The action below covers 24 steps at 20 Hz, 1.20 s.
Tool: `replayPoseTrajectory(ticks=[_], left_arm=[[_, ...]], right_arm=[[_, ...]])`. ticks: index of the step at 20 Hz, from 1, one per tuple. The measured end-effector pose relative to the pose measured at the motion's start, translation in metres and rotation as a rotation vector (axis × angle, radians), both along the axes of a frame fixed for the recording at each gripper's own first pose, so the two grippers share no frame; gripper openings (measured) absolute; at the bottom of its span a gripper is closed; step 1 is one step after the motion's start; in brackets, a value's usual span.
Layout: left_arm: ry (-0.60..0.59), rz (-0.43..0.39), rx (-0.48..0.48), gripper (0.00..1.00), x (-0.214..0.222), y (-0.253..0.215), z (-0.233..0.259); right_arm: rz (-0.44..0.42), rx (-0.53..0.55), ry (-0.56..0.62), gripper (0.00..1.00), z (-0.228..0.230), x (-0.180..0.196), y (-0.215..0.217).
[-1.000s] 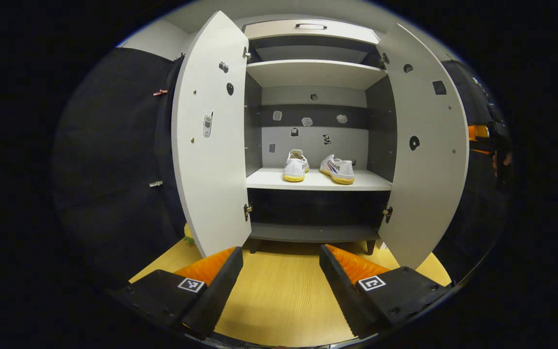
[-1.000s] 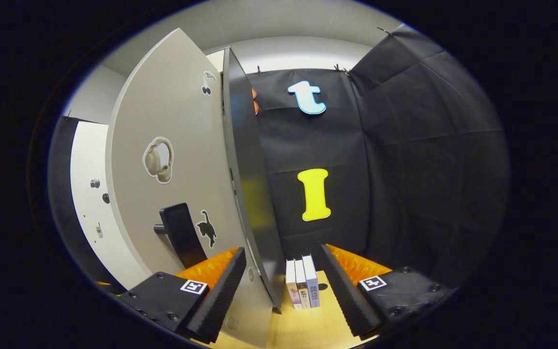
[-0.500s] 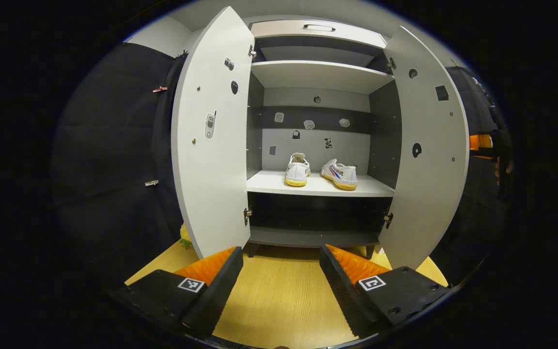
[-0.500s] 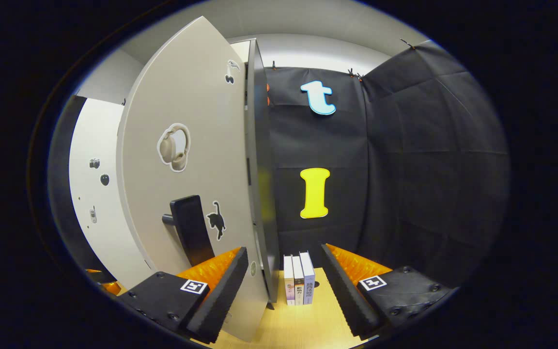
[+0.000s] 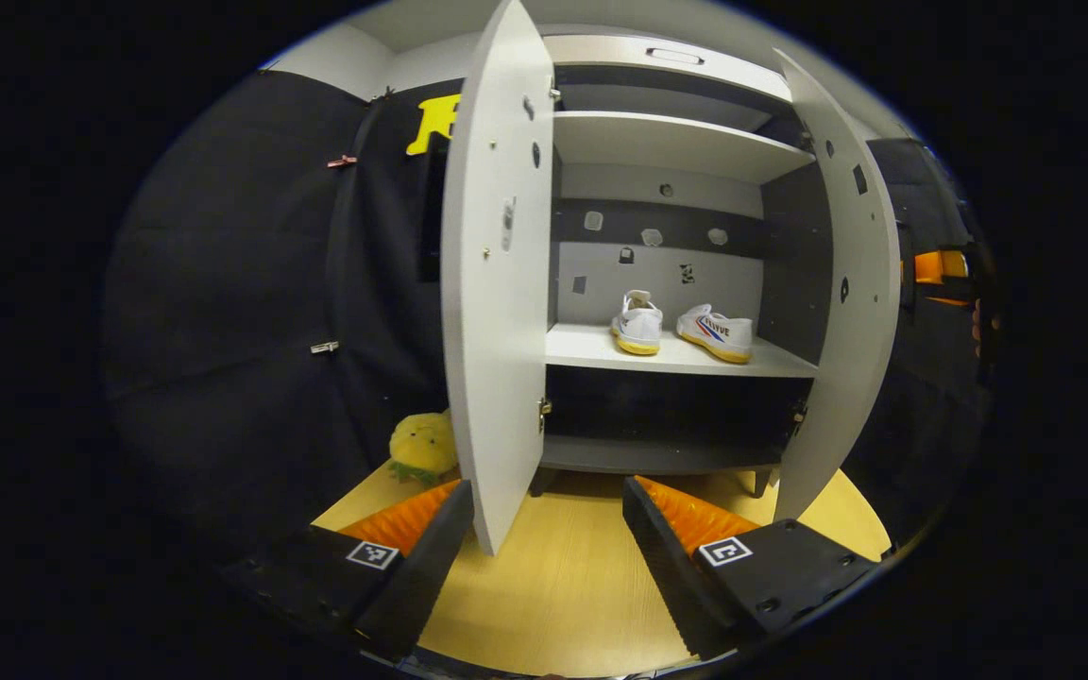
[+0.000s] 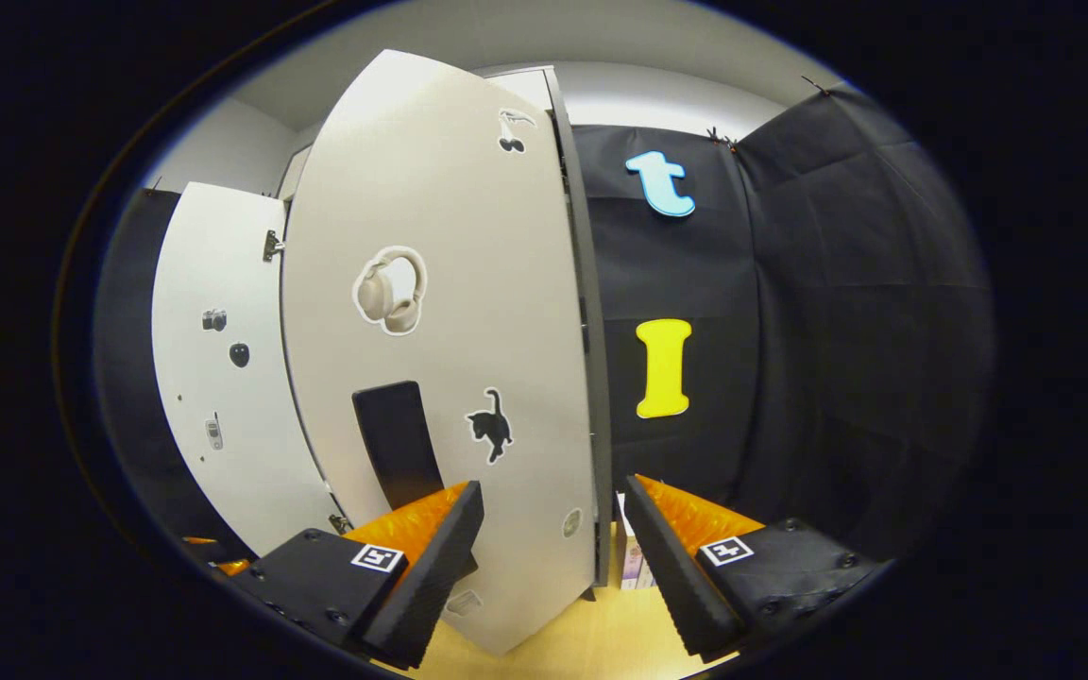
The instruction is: Grab one shoe with the right hand and put it into the shoe cabinet, grab the other shoe with the left hand and put it into the shoe cabinet; then close the right door with the right hand and the left door with the left hand.
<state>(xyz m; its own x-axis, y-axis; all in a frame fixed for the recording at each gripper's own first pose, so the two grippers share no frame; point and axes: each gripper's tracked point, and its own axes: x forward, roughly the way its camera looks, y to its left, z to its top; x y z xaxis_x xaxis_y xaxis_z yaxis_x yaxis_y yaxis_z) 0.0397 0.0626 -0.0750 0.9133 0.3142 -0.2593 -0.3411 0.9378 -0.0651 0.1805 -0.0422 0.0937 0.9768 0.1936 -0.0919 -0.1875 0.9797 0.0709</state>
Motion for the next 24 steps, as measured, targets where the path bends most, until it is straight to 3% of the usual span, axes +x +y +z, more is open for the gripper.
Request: replayPoseTrajectory(ticks=[6,9,17,24], left_arm=[[0.008,0.062,0.065,0.99,-0.036,0.033,0.005],[0.008,0.100,0.035,0.99,-0.053,0.044,0.003],[-0.032,0.134,0.015,0.99,-0.069,0.086,0.012],[-0.103,0.156,-0.109,0.95,-0.061,0.137,0.033]], right_arm=[[0.109,0.058,-0.028,0.98,0.007,0.002,0.071],[0.129,0.058,-0.018,0.98,0.000,-0.004,0.082],[0.081,0.028,0.045,0.98,-0.048,-0.034,0.059],[0.014,0.035,0.140,0.98,-0.092,-0.061,0.034]])
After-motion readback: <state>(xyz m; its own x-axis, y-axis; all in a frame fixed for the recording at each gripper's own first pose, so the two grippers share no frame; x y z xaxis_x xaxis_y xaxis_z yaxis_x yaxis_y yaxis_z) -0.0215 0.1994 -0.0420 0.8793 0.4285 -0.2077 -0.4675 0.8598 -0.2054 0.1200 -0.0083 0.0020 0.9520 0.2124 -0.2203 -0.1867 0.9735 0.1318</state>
